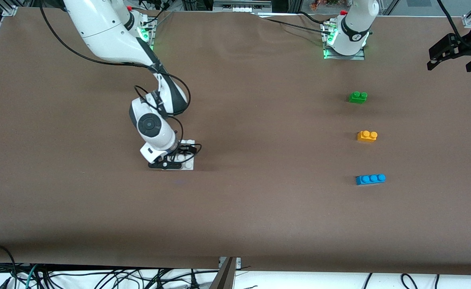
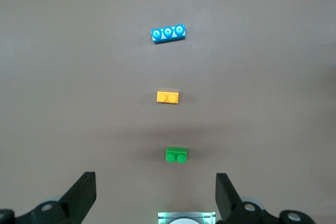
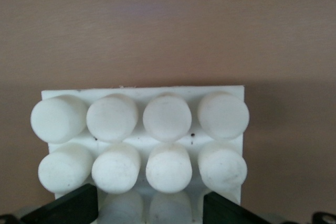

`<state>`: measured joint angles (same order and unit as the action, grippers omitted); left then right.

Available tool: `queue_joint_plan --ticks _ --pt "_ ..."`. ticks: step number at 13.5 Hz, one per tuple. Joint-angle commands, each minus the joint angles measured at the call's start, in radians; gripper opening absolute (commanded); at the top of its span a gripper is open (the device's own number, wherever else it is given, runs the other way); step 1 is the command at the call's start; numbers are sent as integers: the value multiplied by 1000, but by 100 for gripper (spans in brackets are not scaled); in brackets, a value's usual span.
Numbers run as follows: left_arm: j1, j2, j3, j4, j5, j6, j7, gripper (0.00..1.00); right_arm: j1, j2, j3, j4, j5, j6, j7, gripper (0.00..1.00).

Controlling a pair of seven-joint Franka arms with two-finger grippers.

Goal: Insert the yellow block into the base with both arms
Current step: 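Slide the base plate with the right gripper toward the table center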

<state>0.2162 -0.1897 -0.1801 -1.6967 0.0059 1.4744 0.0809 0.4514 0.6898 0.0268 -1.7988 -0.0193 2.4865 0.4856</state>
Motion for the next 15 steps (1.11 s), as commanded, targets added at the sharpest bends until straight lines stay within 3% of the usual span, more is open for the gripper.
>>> queue_joint_plan --ticks 1,15 --pt "12 -1 -5 11 -3 -9 -4 100 56 51 5 45 44 23 36 100" --pt "18 -1 -5 11 -3 -9 -3 100 211 149 5 214 59 22 237 100"
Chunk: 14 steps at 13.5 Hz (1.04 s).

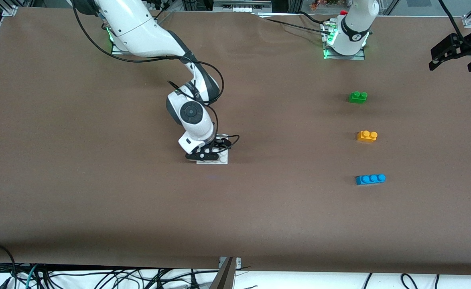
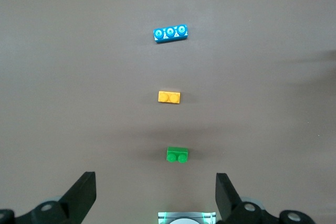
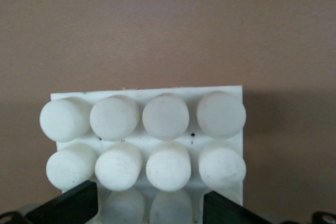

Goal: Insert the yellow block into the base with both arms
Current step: 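Slide the base plate with the right gripper toward the table center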

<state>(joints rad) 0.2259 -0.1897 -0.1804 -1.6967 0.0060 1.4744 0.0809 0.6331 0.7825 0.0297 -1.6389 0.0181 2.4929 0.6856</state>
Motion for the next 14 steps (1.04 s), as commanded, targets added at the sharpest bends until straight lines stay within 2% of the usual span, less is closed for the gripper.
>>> queue_joint_plan --ticks 1,5,14 --pt "9 -1 -5 11 -3 -9 -3 100 39 67 3 70 22 15 54 100" --pt "9 -1 -5 11 -3 -9 -3 100 76 104 3 123 22 14 101 100" --pt "9 -1 -5 11 -3 -9 -3 100 116 135 1 168 20 12 129 100"
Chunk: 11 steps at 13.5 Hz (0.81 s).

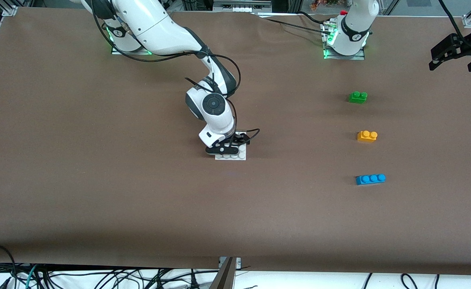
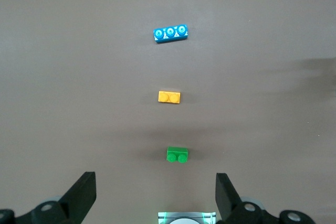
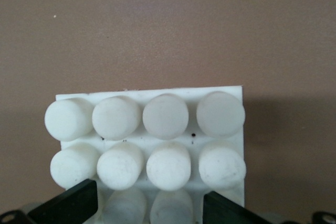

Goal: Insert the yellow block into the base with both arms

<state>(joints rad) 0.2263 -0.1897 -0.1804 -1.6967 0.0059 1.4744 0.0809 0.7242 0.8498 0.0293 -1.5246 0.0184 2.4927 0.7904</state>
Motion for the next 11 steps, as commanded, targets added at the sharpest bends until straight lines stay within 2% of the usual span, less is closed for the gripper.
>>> queue_joint_plan --ticks 1,11 --pt "8 -1 -5 11 -3 -9 -3 100 24 67 1 55 20 12 23 100" --pt "8 1 -5 11 -3 -9 -3 100 49 74 1 78 20 12 41 100"
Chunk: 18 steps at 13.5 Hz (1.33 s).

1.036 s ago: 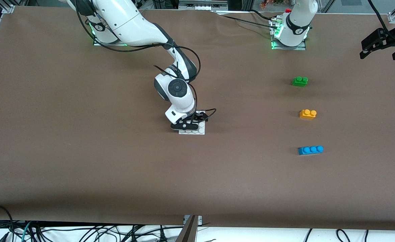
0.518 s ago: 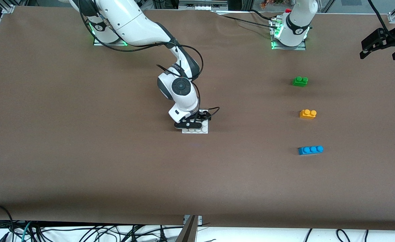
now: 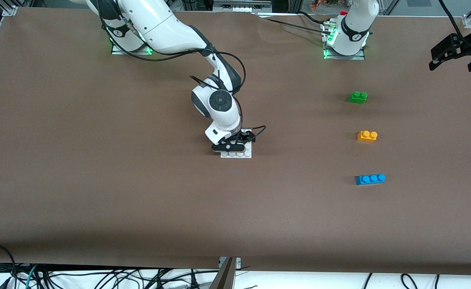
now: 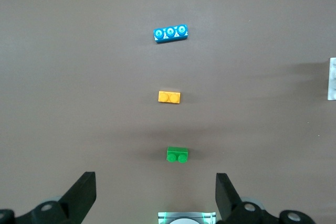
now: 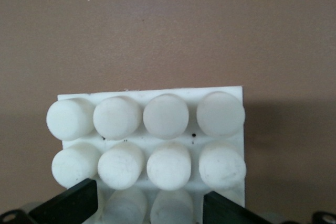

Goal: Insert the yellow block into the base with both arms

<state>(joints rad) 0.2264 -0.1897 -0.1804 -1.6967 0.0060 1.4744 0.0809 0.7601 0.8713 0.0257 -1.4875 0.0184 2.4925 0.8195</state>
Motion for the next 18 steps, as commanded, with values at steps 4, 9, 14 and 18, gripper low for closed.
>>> queue_joint_plan --ticks 4,9,14,18 --pt "8 -1 -5 11 -3 -9 -3 100 12 43 2 56 14 3 6 100" --pt "8 1 -5 11 -3 -9 -3 100 -11 -27 -7 79 -2 -104 -51 100" --pt "8 -1 -5 11 -3 -11 -3 100 -19 -81 -53 209 -3 -334 -167 100" --pt "10 -1 -5 11 -3 -11 -4 100 -62 -155 -121 214 -3 -356 -293 100"
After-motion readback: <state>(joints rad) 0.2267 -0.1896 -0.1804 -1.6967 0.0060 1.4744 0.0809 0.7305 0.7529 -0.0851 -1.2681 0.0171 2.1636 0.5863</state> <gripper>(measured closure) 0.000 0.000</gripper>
